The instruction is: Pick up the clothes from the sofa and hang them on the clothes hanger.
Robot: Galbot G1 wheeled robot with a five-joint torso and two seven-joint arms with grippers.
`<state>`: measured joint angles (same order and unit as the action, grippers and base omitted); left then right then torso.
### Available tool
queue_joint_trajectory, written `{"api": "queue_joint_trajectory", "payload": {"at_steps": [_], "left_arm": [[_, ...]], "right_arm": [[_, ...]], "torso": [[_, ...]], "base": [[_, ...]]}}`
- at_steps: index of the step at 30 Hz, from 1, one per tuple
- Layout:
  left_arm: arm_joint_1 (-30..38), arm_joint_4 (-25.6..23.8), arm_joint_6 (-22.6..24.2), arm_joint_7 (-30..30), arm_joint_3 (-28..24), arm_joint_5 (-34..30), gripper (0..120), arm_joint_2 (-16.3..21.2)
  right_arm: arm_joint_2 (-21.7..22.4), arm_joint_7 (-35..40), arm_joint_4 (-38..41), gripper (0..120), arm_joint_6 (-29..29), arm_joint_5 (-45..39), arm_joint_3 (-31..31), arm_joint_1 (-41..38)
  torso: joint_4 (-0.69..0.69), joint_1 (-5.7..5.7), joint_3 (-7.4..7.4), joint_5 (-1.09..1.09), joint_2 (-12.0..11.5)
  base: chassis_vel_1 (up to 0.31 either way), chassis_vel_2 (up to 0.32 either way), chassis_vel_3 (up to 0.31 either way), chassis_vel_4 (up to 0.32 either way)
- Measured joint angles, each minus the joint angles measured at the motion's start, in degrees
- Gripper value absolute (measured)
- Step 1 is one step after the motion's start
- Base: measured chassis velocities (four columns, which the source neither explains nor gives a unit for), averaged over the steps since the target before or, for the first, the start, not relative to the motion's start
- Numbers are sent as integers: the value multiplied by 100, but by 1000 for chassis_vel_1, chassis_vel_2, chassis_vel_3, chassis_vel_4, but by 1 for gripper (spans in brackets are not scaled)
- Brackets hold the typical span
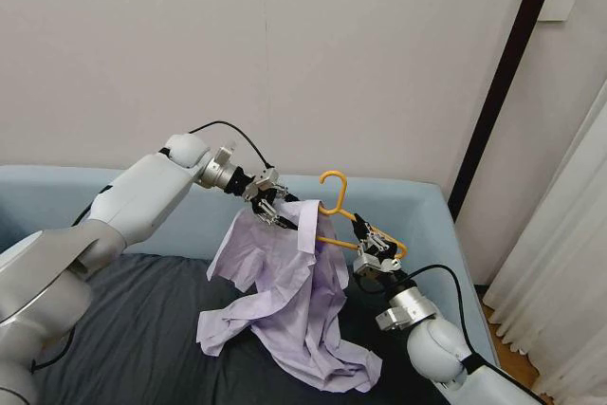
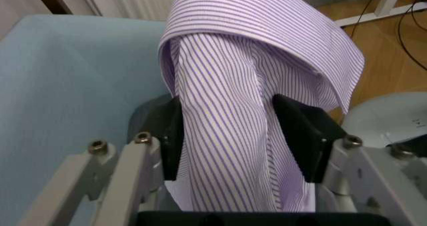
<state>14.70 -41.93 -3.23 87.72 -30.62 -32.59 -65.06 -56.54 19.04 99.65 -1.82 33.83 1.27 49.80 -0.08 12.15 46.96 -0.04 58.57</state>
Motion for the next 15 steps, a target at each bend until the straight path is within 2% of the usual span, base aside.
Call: {"api": "queue_joint_trajectory", "payload": {"at_steps": [1, 5, 7, 11, 15], "left_arm": [[0, 0, 0, 0, 0, 0, 48, 0], [-1, 9, 6, 7, 15, 62, 30, -30], [-2, 6, 6, 7, 15, 73, 26, -29], [-3, -7, 8, 5, 23, 131, 7, -3], [-17, -19, 9, 5, 39, 144, 4, 10]], "right_arm": [[0, 0, 0, 5, 0, 0, 0, 0], [6, 57, -6, 5, -32, -1, -14, 2], [5, 72, -11, 5, -35, -1, -14, 4], [3, 125, -31, 5, -38, -25, -13, 5], [1, 156, -22, 7, -25, -62, -6, 3]], "torso": [[0, 0, 0, 0, 0], [1, 0, -1, 0, 0], [2, 0, -1, 0, 0], [1, 0, 0, 0, 0], [1, 0, 0, 0, 0]], "base": [[0, 0, 0, 0], [0, 0, 0, 0], [0, 0, 0, 0], [0, 0, 0, 0], [0, 0, 0, 0]]}}
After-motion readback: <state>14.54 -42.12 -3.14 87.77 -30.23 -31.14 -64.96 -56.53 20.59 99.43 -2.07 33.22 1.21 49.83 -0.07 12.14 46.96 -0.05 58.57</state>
